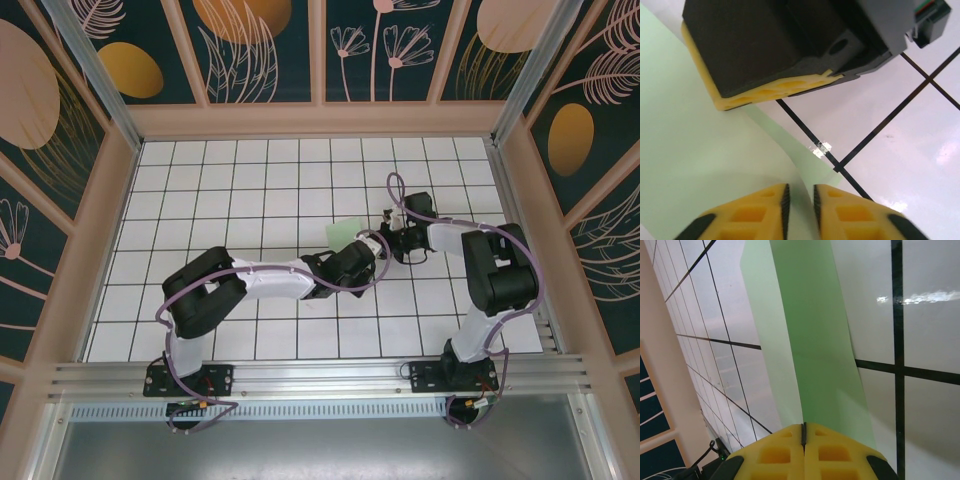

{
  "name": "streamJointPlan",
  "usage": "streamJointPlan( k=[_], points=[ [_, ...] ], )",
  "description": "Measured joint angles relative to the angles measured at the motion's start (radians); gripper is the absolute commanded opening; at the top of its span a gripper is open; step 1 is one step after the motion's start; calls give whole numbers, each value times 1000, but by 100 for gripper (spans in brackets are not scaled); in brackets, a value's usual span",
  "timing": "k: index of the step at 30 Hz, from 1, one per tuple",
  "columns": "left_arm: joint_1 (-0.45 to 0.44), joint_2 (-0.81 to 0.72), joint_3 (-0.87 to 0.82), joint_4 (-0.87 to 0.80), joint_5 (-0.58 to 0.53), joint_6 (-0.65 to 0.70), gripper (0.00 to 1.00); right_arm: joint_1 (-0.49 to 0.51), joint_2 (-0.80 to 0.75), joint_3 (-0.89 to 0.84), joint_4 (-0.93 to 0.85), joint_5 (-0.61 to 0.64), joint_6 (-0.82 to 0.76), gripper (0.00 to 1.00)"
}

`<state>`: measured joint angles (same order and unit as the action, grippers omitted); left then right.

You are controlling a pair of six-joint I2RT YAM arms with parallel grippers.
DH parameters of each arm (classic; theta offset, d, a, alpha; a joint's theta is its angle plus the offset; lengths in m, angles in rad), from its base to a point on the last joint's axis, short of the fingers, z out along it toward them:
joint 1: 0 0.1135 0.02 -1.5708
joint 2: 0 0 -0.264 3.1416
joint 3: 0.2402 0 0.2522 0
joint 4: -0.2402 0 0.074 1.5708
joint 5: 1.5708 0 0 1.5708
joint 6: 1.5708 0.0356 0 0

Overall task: Fold a paper plane with a square sheet of paper (fold left side to right side)
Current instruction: Fold the triangle a second time at the center of the table.

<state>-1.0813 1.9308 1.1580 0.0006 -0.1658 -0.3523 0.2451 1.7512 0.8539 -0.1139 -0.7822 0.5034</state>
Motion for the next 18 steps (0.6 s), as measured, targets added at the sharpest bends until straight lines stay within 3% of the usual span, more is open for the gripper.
streamJointPlan(
  k=[8,14,18],
  points=[
    [0,-2,0,-1,1,0,11,1,0,15,-18,16,-8,6],
    [0,-34,-10,10,20,-9,9,0,-32,17,-29,64,-21,32],
    [10,-68,-36,48,70,-23,9,-18,-130,16,-32,104,-32,42]
  ],
)
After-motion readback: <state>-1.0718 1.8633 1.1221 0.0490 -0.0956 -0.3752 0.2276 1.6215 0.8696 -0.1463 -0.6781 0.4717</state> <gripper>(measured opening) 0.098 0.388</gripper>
